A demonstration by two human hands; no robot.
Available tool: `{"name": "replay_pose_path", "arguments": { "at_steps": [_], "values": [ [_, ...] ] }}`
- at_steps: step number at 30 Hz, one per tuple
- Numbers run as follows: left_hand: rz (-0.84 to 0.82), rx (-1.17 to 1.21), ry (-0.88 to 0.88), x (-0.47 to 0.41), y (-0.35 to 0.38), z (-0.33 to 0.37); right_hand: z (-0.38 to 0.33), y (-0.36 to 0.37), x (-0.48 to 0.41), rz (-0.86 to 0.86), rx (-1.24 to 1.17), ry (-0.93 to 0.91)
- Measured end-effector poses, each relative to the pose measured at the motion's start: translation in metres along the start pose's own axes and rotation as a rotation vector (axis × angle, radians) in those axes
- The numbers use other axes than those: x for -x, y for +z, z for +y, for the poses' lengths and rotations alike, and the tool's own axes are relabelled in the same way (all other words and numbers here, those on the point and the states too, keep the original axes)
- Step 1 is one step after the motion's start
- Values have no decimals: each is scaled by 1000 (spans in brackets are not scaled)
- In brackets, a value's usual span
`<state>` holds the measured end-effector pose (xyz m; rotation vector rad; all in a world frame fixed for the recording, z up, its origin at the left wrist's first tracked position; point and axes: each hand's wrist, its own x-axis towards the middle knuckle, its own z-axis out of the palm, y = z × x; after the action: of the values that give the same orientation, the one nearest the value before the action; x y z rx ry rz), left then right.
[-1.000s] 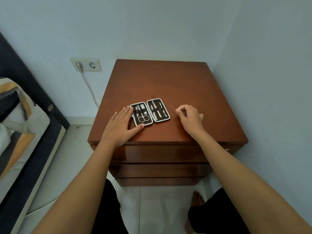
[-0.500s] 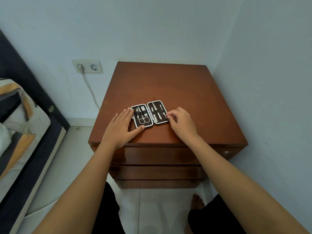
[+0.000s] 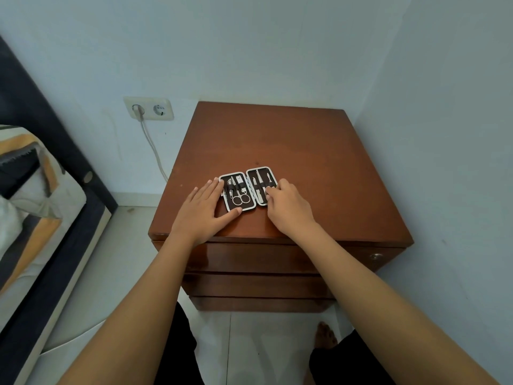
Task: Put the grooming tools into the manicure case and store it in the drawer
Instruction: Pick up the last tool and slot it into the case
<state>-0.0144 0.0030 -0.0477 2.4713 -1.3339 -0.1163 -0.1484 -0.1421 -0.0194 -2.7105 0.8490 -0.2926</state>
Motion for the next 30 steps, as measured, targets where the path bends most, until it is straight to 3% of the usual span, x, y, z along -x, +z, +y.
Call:
{"name": "replay_pose_path", "arguments": {
  "at_steps": [5,12,21,30],
  "values": [
    [-5,3,-2,0,-1,0,8,3,6,-4,-52,-46],
    [0,3,3,0,-1,-1,23,10,28,199,-269,-116],
    [-5,-4,0,0,-2,1,17,16,25,203,-24,-146],
    [-2,-6,-1,1,-1,1,12,16,14,95,3,-27]
  ]
}}
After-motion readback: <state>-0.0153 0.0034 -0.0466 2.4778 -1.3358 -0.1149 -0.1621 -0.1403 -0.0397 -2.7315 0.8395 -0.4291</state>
